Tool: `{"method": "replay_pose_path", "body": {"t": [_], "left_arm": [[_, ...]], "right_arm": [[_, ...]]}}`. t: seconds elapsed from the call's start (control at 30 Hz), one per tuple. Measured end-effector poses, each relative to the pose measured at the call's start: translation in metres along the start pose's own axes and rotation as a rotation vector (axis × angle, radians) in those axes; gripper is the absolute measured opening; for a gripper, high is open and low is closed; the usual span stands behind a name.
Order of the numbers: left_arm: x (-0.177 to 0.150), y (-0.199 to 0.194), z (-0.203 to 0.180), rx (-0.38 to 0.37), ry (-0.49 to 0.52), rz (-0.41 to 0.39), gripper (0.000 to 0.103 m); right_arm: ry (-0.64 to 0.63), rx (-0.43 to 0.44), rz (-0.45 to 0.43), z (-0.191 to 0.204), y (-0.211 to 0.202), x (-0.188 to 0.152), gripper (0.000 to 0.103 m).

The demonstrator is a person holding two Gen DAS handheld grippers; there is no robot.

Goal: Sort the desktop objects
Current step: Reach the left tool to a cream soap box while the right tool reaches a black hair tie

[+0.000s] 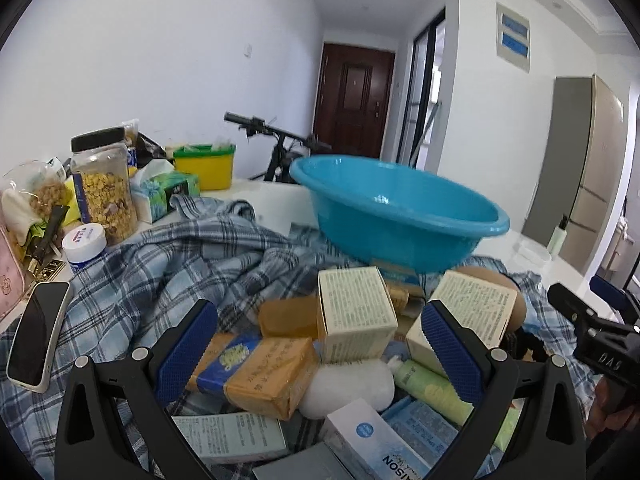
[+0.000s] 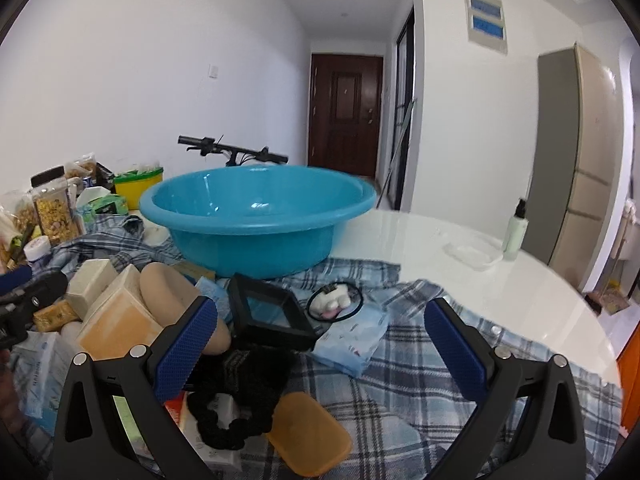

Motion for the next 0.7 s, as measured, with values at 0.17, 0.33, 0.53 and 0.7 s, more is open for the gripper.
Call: {"method": "replay_pose_path", "body": {"t": [0.17,0.33,0.53,0.7], "left_arm": [[0.007,-0.005,-0.011,0.007,0.045,0.023,0.103],[0.019,-0.007,-0.016,-0.008,0.027,0.069,0.103],[0.041,-0.013,-0.019,0.012,0.036,0.09,0.103],[0.06,-0.021,-0.021,0.02,0.045,0.089,0.103]], "right_arm": [[0.0,0.018,0.056,-0.001,0.001,0.009,0.103],[0.007,0.051,0.106,-0.001,-0.002,0.022,0.103],[0.01,0.075,0.12,-0.002,-0.011,0.043,0.103],[0.011,0.093,0.104,-0.003,-0.018,0.064,0.103]]}}
Point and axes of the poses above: each gripper's, at about its wrist camera, not at the fingertips, and y roughly the way its jaws point, z to its left, x to its top, the point moved 4 cm from there along y, roughly the way its jaws point, and after that the axes turned 4 degrees about -x, right-handed, at the moved point
